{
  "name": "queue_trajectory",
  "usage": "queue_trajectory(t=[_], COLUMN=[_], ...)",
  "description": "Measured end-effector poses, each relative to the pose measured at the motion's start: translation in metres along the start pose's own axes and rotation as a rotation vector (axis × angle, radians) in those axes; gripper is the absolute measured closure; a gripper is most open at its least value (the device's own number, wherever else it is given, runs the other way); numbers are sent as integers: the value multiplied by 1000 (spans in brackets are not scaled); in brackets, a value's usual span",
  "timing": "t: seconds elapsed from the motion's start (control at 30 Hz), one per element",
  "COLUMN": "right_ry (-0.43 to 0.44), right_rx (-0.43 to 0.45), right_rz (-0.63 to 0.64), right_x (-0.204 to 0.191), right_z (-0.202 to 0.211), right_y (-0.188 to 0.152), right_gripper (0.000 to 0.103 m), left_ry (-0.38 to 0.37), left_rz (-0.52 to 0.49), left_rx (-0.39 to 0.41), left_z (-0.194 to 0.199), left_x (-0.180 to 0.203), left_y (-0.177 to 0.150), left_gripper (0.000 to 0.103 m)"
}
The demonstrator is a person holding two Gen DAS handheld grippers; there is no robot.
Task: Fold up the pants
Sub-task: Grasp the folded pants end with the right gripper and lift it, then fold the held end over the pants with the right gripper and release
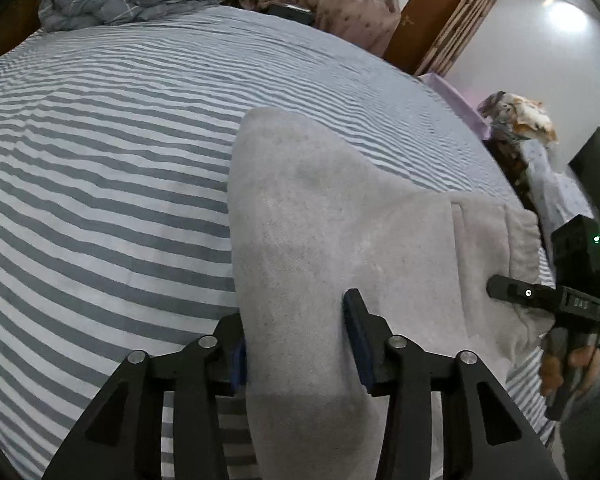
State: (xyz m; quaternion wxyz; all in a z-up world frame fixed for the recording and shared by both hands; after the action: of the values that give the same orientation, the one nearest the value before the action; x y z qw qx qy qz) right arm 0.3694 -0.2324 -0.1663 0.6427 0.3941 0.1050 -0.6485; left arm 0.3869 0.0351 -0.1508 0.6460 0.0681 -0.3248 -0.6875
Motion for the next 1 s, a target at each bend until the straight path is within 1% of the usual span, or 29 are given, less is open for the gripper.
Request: queue_trajectory(t=[0.07, 0.13, 0.2, 0.23, 0.3, 0.33, 0.37, 0.4, 0.43, 0.47, 0.5, 0.53, 0.57, 0.63, 0.67, 0.7, 0.73, 0.77, 0.8, 0.83, 0.87, 0.9, 0.93, 1.0], right_ry=[-37, -91, -148, -190, -280, -346, -391, -419, -433, -430, -421, -438, -461, -475, -500, -532, -565, -587, -591, -567, -503, -461, -428, -425], right_rx=[4, 12, 25, 54, 94, 120, 146, 167, 173, 168, 152, 123, 107, 68, 58, 47, 33, 21, 9, -8, -27, -31, -6, 8], right_rz=[23, 49, 68, 98, 171, 227, 302, 375, 417, 445, 462, 479, 489, 503, 508, 520, 536, 545, 541, 499, 425, 368, 337, 347], right_x=[-3, -9, -15, -23, -37, -48, -61, -77, -87, -97, -105, -110, -111, -108, -107, -102, -96, -89, -79, -70, -59, -52, -45, -46], right_z=[3, 12, 23, 34, 50, 59, 68, 74, 77, 75, 72, 65, 59, 47, 42, 38, 34, 31, 30, 29, 28, 26, 29, 30], right_y=[-2, -6, -10, -12, -16, -19, -24, -29, -33, -35, -37, -40, -42, -48, -49, -53, -55, -58, -60, -63, -63, -61, -60, -60], right_gripper=[33, 33, 32, 32, 33, 33, 33, 34, 34, 34, 36, 40, 43, 47, 46, 47, 47, 47, 44, 36, 36, 34, 33, 32], left_ry=[-10, -2, 12, 20, 29, 27, 9, 4, 5, 6, 8, 16, 25, 11, 24, 62, 75, 61, 33, 15, 6, 3, 5, 29], left_rz=[8, 19, 31, 32, 21, 11, -2, -16, -35, -73, -105, -130, -155, -199, -231, -259, -259, -239, -215, -199, -199, -206, -219, -255], left_rx=[-19, -30, -21, -7, 27, 49, 68, 81, 95, 108, 104, 94, 76, 37, 18, -1, -11, -20, -21, -20, -18, -16, -14, -9], left_z=[0, 5, 17, 25, 41, 51, 60, 66, 70, 73, 73, 70, 64, 53, 45, 36, 31, 26, 23, 23, 23, 23, 22, 20], left_x=[-2, -4, -3, 0, 6, 12, 18, 24, 32, 45, 53, 62, 72, 89, 94, 96, 94, 89, 83, 78, 75, 73, 75, 79], left_y=[2, 5, 6, 5, 4, 2, -1, -3, -4, -8, -11, -14, -19, -31, -39, -46, -50, -54, -57, -59, -60, -61, -62, -63], left_gripper=[56, 55, 55, 55, 55, 55, 55, 55, 54, 53, 53, 53, 53, 53, 53, 53, 53, 53, 53, 53, 53, 53, 53, 53])
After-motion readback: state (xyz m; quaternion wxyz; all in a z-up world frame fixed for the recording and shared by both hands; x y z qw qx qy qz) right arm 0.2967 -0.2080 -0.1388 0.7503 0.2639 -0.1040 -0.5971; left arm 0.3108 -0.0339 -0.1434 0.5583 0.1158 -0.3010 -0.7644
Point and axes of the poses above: each gripper's, at about its wrist camera, not at the fingertips, and z roughly against the way its jaws point, x to its right, y to its top, the point moved 4 cm from there along -z, roughly the way its jaws point, and after that the axes turned 4 degrees about y, right-handed, at the moved point
